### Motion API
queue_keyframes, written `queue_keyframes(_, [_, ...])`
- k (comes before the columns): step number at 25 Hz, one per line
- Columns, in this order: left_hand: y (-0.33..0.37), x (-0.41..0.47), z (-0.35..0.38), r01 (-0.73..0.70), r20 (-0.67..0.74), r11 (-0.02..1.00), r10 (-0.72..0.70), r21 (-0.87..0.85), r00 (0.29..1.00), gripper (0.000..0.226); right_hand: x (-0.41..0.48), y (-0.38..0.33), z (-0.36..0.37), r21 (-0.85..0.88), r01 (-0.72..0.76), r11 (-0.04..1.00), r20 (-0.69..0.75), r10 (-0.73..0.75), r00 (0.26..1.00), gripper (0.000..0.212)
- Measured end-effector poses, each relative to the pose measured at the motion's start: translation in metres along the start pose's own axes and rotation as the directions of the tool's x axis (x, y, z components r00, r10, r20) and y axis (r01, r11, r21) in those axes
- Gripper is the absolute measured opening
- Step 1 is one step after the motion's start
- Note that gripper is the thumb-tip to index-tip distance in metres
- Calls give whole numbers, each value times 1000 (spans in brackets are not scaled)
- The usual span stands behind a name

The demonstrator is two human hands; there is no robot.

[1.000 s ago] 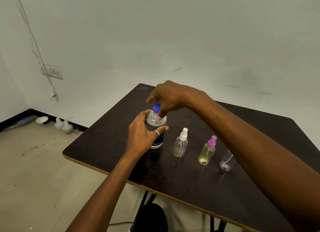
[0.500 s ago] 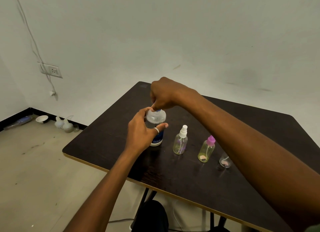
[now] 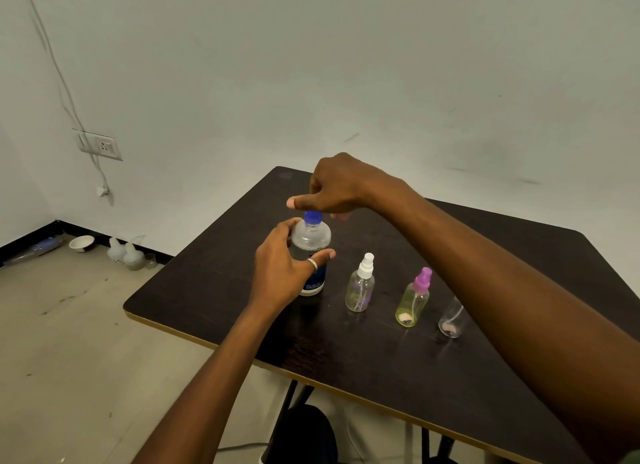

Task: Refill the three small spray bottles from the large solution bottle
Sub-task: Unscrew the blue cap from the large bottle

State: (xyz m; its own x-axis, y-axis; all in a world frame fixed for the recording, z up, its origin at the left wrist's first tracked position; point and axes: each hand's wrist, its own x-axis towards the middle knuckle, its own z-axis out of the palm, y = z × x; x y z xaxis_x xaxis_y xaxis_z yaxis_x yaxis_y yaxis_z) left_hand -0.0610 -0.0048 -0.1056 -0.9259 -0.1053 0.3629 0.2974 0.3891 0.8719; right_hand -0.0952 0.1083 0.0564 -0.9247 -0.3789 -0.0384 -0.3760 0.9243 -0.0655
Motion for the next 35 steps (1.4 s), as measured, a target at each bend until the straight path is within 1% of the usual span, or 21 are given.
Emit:
queue_keyframes(2, [0,-1,0,-5,-4,1000,5,-7,1000,76,0,-3,7,31,-69,997,11,69,998,52])
queue_keyframes(3, [0,-1,0,-8,-6,1000,8,-7,1000,76,1,-5,10,3,-57,998,13,57,998,49])
queue_keyframes(5, [0,0,0,-14,-9,1000,14,0,1000,76,3,-6,11,-67,5,998,22,-3,1000,40])
queue_keyframes(8, [1,-1,-1,-25,-13,1000,25,-2,1000,74,3,-6,6,-151,129,980,58,-122,991,19])
queue_keyframes(9, [0,-1,-1,-27,-11,1000,27,-1,1000,74,1,-5,5,-148,166,975,68,-158,985,19])
queue_keyframes(11, [0,0,-1,-23,1,1000,23,7,1000,77,0,-2,5,-115,217,970,77,-209,975,25])
queue_keyframes(15, [0,0,-1,-17,12,1000,17,6,1000,75,-1,-1,5,-85,242,967,103,-233,967,33])
queue_keyframes(17, [-1,0,0,-14,8,1000,14,7,1000,74,-3,0,0,-27,198,980,97,-194,976,41])
queue_keyframes(18, [-1,0,0,-13,5,1000,13,8,1000,74,-3,0,-2,-11,171,985,71,-169,983,42])
queue_keyframes(20, [0,0,0,-10,6,1000,10,5,1000,74,-1,-1,-3,-36,118,992,9,-118,993,43])
queue_keyframes(22, [1,0,0,-5,17,1000,5,-4,1000,72,1,-4,1,-73,48,996,-13,-49,999,47])
queue_keyframes(25, [3,-1,-1,6,30,1000,-5,-16,1000,73,5,-9,8,-80,-5,997,-38,2,999,41])
queue_keyframes(27, [5,-1,-3,18,41,999,-16,-36,999,74,5,-10,9,-114,26,993,-39,-30,999,32])
queue_keyframes(29, [6,-1,-5,25,55,999,-22,-45,998,72,4,-10,8,-152,81,985,-25,-86,996,16])
queue_keyframes(30, [6,-2,-6,24,63,999,-21,-45,998,72,2,-9,8,-143,111,983,-14,-115,993,14])
queue_keyframes(33, [4,-2,-4,14,72,999,-11,-38,997,77,-2,-4,8,-66,175,982,8,-174,985,20])
queue_keyframes(35, [4,-3,-3,16,72,999,-13,-42,997,78,-2,-1,9,-57,194,979,9,-193,981,24])
